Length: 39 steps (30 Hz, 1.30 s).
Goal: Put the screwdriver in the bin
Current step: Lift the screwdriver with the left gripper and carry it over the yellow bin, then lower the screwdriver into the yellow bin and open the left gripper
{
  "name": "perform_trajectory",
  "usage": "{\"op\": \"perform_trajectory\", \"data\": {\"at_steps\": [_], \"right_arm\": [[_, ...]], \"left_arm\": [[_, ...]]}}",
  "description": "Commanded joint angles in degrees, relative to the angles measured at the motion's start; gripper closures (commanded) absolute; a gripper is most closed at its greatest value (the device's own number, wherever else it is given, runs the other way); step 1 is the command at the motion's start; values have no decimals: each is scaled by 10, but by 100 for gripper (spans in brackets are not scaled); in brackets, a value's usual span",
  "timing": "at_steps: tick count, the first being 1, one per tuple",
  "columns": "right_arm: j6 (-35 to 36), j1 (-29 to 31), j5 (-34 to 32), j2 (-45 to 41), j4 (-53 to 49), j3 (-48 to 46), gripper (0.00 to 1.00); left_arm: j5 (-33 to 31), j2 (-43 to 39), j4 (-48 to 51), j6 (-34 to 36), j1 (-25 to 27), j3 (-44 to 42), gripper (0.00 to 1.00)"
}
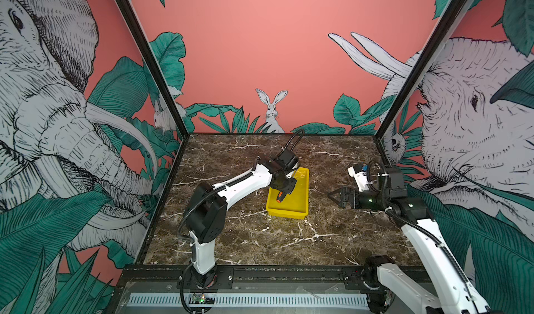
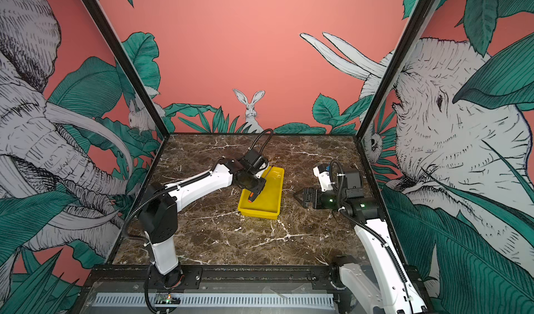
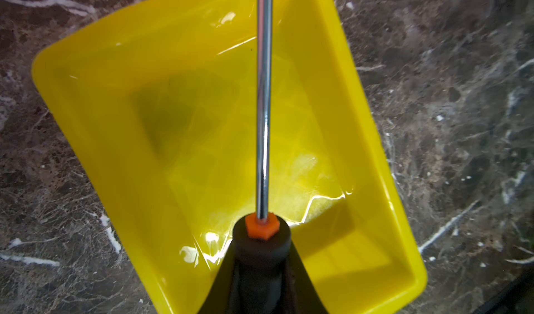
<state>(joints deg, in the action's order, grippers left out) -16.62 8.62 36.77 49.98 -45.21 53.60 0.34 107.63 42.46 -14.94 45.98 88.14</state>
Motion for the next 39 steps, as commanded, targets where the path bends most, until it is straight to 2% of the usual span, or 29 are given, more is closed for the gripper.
{"op": "perform_trajectory", "data": {"at_steps": [1, 7, 16, 20, 27, 32, 39], "right_arm": [[-9, 3, -17, -21, -12, -5, 1], [-18, 3, -30, -47, -18, -20, 1], [-16, 3, -44, -65, -45, -21, 1], [-19, 3, -47, -75, -47, -30, 1], [-27, 3, -51, -99, -52, -47, 1], [-20, 3, -56, -101, -60, -49, 1], [-14, 3, -43, -85, -54, -41, 1]], "left_arm": [[-25, 8, 28, 30, -2, 10, 100], [-23, 41, 29, 41, -2, -2, 100], [14, 58, -11, 62, -2, -18, 100], [28, 73, -12, 62, -2, -11, 95], [31, 86, -12, 60, -2, -6, 93], [35, 86, -19, 57, -2, -6, 86], [48, 83, -27, 38, -2, -1, 68]]}}
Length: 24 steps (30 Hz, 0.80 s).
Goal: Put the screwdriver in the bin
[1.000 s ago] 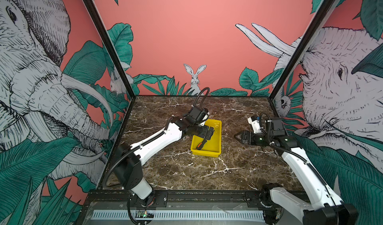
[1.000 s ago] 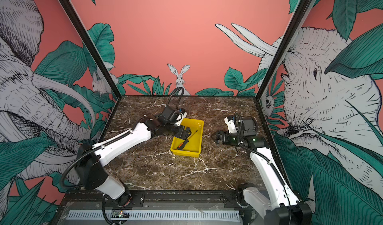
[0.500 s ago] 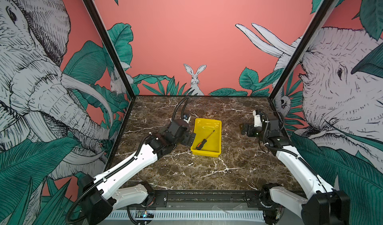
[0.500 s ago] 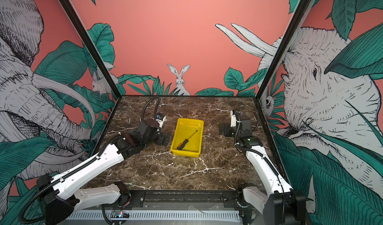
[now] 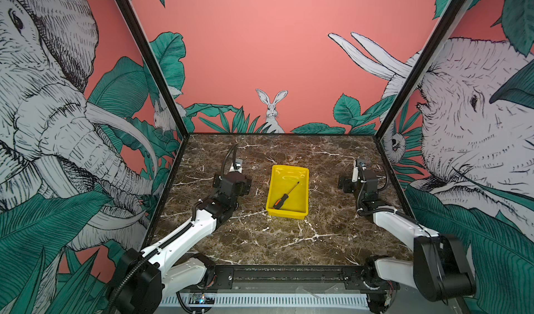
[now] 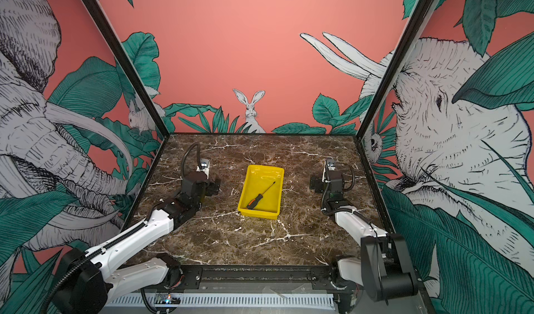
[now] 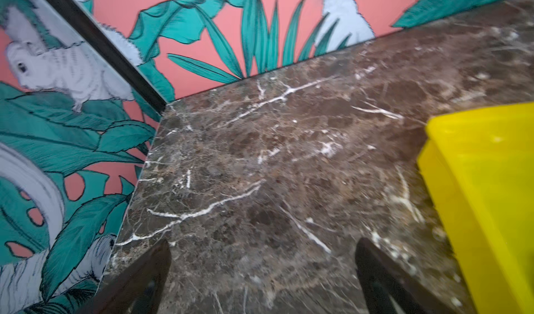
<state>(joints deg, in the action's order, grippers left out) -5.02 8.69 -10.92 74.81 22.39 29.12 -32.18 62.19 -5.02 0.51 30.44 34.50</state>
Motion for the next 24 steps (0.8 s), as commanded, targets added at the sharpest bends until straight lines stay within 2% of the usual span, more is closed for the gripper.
{"op": "perform_trajectory", "data": {"at_steps": [1, 5, 12, 15, 18, 24], "right_arm": [[54, 1, -39, 7, 62, 21, 1], [52, 1, -53, 19, 100, 14, 1], [81, 0, -89, 23, 131, 3, 1], [95, -3, -141, 25, 203, -27, 1], [72, -18, -112, 11, 195, -37, 1], [72, -23, -90, -2, 188, -46, 1]], "left_arm": [[28, -8, -145, 47, -20, -52, 0], [31, 0, -139, 61, -47, -58, 0], [1, 42, -250, 113, -86, -102, 0], [31, 60, -286, 114, -118, -117, 0], [84, 81, -343, 102, -157, -136, 0], [142, 149, -403, 94, -212, -142, 0]]}}
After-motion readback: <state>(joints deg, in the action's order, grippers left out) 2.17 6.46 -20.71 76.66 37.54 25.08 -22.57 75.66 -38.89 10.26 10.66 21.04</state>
